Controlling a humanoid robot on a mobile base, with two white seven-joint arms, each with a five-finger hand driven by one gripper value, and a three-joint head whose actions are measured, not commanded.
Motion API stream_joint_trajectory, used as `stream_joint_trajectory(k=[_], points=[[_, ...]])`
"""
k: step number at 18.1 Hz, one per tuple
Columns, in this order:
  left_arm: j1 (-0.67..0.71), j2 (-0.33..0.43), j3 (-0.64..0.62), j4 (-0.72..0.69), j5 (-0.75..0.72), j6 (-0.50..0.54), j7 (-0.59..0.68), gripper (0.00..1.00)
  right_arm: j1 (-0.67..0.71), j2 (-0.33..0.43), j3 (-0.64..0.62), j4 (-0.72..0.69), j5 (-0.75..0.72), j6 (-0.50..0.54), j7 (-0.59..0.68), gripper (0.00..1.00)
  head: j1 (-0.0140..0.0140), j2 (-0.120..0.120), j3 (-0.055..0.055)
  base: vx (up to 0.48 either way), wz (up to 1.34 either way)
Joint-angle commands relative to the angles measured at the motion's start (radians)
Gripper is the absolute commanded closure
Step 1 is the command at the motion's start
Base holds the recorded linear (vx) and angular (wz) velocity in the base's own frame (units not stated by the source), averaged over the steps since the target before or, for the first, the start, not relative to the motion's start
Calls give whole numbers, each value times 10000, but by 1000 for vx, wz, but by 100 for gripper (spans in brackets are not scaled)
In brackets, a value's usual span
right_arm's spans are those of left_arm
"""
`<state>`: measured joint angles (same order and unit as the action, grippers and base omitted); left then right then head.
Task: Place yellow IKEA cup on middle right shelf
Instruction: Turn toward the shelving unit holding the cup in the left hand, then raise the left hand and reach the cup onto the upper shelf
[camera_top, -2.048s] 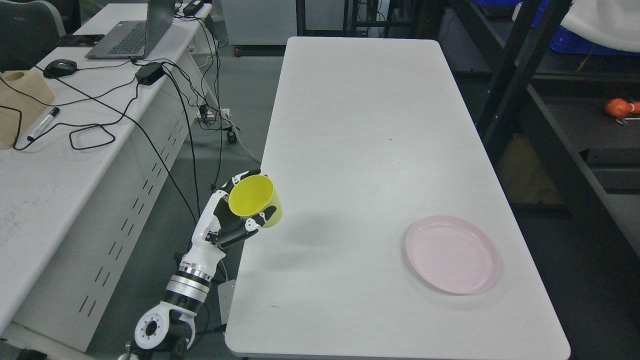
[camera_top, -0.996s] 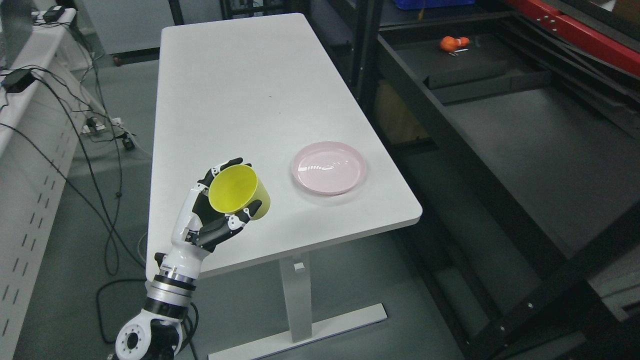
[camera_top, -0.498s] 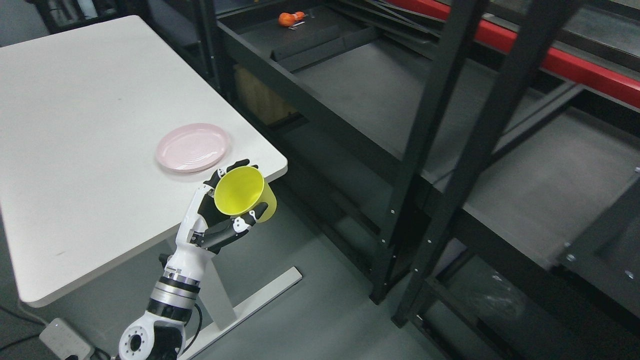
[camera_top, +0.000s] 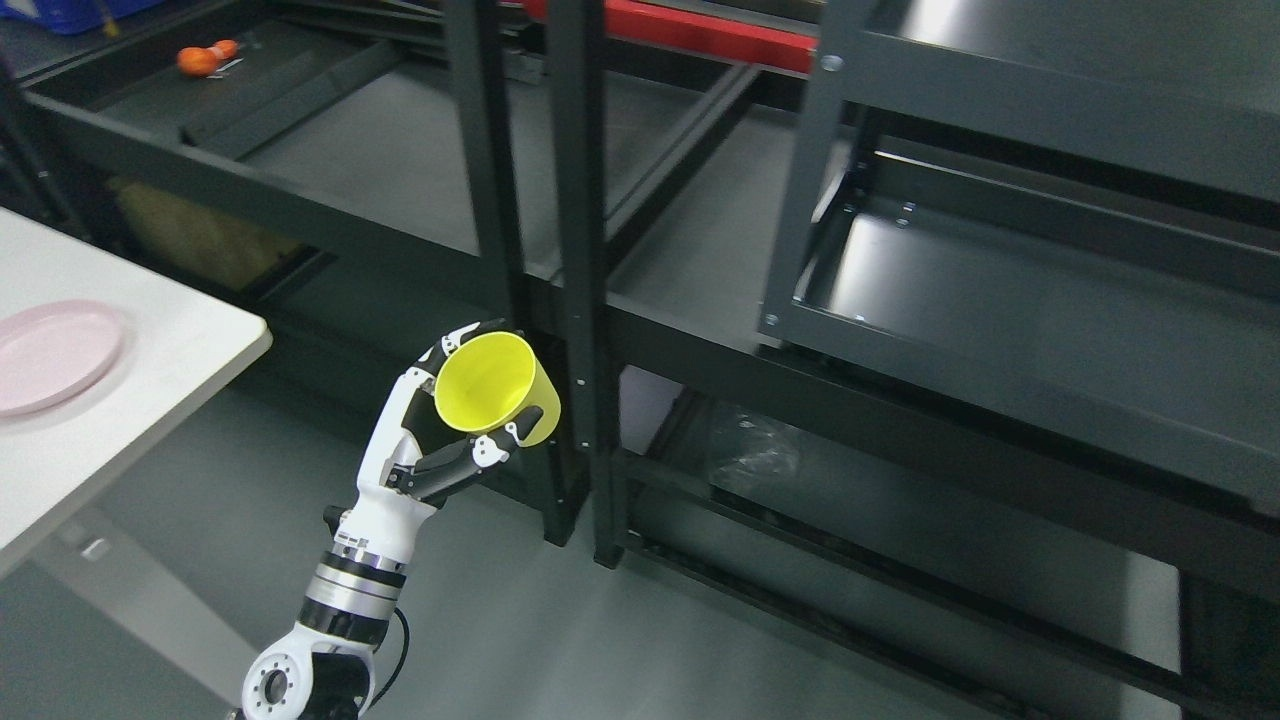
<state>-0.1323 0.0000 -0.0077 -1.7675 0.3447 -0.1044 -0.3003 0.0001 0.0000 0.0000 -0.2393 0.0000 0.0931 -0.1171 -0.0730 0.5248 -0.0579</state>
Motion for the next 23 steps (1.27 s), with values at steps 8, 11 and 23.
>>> stream_joint_trajectory(k=[8,11,23], points=[[51,174,-1825,-73,-11,-782,-4,99,137,-175,169,0,-245,5,5,1,0,-1,0,-127,-776],[-530,174,-1856,-74,-11,-812,-4,99,137,-175,169,0,-245,5,5,1,0,-2,0,4,-330],[-6326,174,-4278,-74,586,-969,88,100,137,-175,169,0,-245,5,5,1,0,-3,0,53,-60]])
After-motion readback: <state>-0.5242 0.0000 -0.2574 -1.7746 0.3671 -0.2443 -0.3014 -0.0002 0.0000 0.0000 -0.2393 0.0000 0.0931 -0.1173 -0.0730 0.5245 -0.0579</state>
